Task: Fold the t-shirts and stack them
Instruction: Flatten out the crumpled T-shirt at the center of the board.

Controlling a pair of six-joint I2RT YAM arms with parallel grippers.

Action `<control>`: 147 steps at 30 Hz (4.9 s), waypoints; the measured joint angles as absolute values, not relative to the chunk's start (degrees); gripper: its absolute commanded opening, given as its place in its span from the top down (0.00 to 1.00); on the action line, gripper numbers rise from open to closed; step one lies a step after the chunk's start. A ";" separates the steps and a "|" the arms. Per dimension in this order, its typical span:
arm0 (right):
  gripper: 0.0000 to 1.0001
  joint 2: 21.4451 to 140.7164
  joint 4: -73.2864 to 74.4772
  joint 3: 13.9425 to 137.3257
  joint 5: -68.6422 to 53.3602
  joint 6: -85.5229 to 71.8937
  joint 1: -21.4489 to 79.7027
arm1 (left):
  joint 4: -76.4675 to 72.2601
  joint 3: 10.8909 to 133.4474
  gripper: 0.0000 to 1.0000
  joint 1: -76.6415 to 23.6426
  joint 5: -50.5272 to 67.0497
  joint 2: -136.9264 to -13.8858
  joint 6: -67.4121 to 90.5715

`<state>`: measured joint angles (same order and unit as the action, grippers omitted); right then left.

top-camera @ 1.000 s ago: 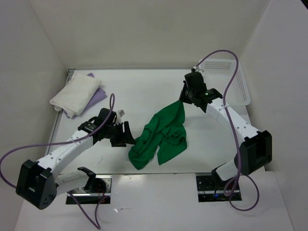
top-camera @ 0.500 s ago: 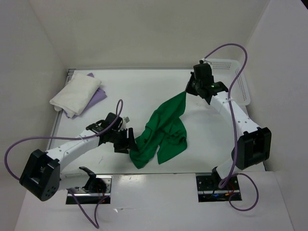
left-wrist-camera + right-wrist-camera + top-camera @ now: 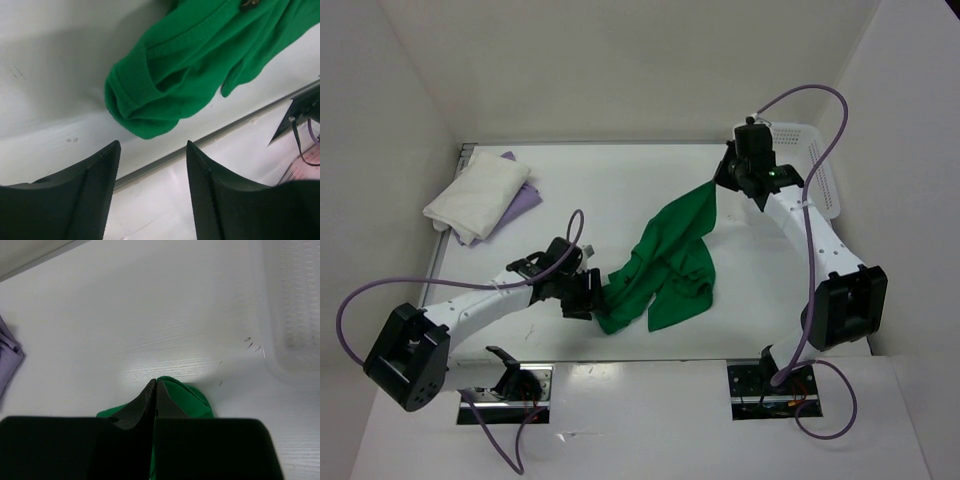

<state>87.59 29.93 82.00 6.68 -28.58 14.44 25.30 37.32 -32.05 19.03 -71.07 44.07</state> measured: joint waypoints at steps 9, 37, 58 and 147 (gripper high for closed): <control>1.00 87.55 29.91 82.00 5.45 -28.58 12.14 | 19.92 36.77 0.56 -32.05 17.30 -77.10 44.51; 1.00 76.95 39.16 91.18 0.56 -28.51 12.10 | 31.09 79.85 0.97 6.74 25.21 -75.00 36.34; 1.00 67.99 36.91 112.99 -23.51 -31.07 26.44 | 28.16 132.29 0.88 24.08 30.92 -84.73 46.81; 1.00 78.41 39.13 80.20 -14.98 -30.52 42.13 | 22.85 85.82 0.90 8.78 9.04 -66.85 51.37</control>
<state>78.41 39.13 80.20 -14.98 -30.52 42.13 22.85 85.82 8.78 9.04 -66.85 51.37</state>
